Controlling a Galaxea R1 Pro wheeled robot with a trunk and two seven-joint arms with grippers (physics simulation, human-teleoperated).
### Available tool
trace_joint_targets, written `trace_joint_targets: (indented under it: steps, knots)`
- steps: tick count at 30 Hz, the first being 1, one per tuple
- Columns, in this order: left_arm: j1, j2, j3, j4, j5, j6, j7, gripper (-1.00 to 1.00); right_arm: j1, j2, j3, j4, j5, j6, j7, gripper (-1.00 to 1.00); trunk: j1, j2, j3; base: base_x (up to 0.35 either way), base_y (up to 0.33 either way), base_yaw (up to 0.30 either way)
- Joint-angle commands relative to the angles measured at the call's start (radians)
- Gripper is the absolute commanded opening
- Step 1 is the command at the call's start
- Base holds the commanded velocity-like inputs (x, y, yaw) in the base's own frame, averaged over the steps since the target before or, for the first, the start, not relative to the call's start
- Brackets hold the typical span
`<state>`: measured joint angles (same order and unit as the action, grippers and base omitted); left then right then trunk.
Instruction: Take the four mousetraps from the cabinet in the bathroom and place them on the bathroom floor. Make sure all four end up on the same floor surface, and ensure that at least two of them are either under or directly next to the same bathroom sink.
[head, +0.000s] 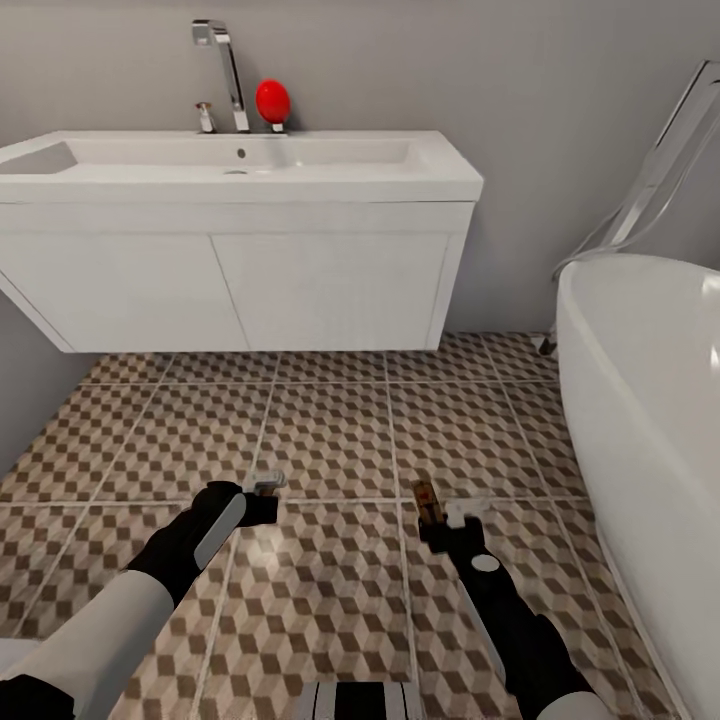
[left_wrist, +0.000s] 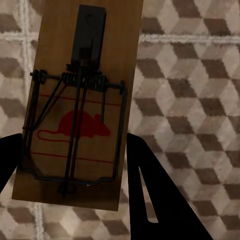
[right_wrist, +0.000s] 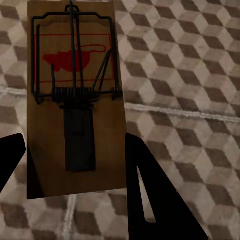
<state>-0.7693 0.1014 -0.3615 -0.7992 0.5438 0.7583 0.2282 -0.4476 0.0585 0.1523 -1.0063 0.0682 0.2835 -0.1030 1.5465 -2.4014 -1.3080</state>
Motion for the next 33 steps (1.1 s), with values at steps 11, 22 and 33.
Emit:
trace_joint_targets:
  steps: [11,22,33]
  knots:
    - [-0.001,0.002,-0.005,-0.004,0.006,0.001,0.006,-1.00,0.000,-0.003,0.006,-0.003,0.012,0.006,-0.006,-1.00,0.011,-0.022,-0.027,0.000,0.000,0.000]
    - [-0.006,-0.018,0.002,-0.007,0.004,-0.061,0.003,-1.00,-0.074,0.060,0.081,-0.130,0.252,0.064,-0.038,-1.00,0.011,-0.022,-0.029,0.000,0.000,0.000]
    - [-0.156,-0.014,0.004,0.164,-0.001,-0.073,-0.001,-1.00,-0.315,0.067,0.080,0.127,0.169,0.116,-0.010,-1.00,0.011,-0.022,-0.029,0.000,0.000,0.000]
